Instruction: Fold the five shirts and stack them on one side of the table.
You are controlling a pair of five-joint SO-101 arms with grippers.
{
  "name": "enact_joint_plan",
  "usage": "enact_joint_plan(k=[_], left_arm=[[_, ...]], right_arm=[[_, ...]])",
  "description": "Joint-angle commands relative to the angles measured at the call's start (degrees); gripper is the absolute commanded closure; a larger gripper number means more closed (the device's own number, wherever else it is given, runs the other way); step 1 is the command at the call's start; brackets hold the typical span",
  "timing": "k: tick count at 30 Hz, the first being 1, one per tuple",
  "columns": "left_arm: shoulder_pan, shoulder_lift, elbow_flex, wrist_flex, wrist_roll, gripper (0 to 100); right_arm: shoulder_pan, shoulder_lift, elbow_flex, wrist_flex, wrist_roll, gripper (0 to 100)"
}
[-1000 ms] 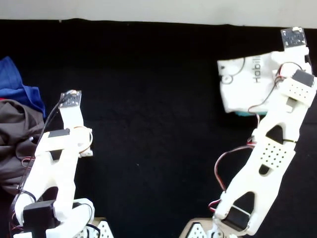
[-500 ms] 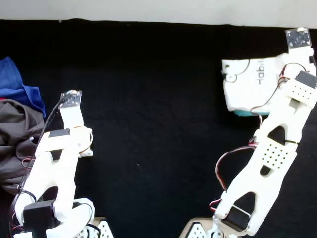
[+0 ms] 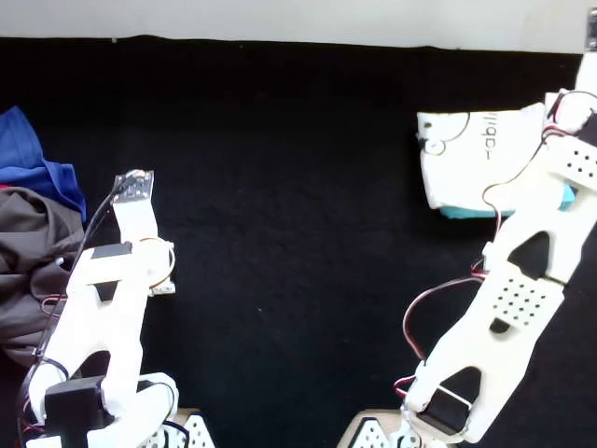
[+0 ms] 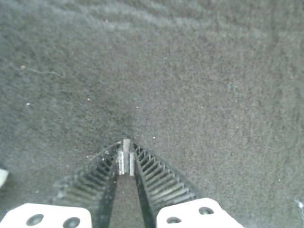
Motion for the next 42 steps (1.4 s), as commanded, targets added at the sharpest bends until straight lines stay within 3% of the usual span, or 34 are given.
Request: enact_joint_plan(k=[1,10,18,29,42], left_arm=[[-0.22,-0.84,0.22,-0.62,0.09,99],[-0.22,-0.84,0.22,-0.62,0.09,99],[-0.22,-0.84,0.22,-0.62,0.09,99],[-0.22,-0.84,0.22,-0.62,0.09,99],[-0.22,-0.84,0.22,-0.62,0.09,99]], right_arm=[[-1.27,-6.64,-4.35,7.43,-3.96,79.6],[-9.36,-14.02,-10.51,26.86,-3.87,79.6],[-14.2,-28.7,-0.31,26.95,-4.13,79.6],[-23.52,-69.49,65.54,24.66,-4.22,79.6],[-24.66,-108.7,144.4,-13.05,-4.13,79.6]])
